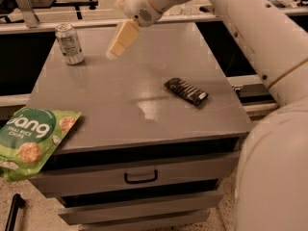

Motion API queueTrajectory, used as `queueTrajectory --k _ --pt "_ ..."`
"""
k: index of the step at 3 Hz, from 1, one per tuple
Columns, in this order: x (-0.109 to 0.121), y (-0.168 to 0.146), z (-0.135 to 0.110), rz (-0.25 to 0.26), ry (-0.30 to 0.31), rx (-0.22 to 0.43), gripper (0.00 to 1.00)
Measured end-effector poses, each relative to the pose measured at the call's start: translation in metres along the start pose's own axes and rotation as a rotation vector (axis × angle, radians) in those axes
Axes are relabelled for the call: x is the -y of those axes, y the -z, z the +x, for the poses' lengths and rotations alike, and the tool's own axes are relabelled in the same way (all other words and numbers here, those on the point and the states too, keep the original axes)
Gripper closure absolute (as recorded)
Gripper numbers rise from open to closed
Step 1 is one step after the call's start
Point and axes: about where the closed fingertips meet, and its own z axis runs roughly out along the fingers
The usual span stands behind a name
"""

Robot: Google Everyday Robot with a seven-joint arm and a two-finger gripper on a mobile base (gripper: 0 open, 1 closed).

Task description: Pick 7up can

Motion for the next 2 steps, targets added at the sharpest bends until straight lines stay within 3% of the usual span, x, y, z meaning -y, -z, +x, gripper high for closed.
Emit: queueTrajectory --k 2 --pt "0.044 -0.089 -0.003 0.057 -0.133 0.036 0.00"
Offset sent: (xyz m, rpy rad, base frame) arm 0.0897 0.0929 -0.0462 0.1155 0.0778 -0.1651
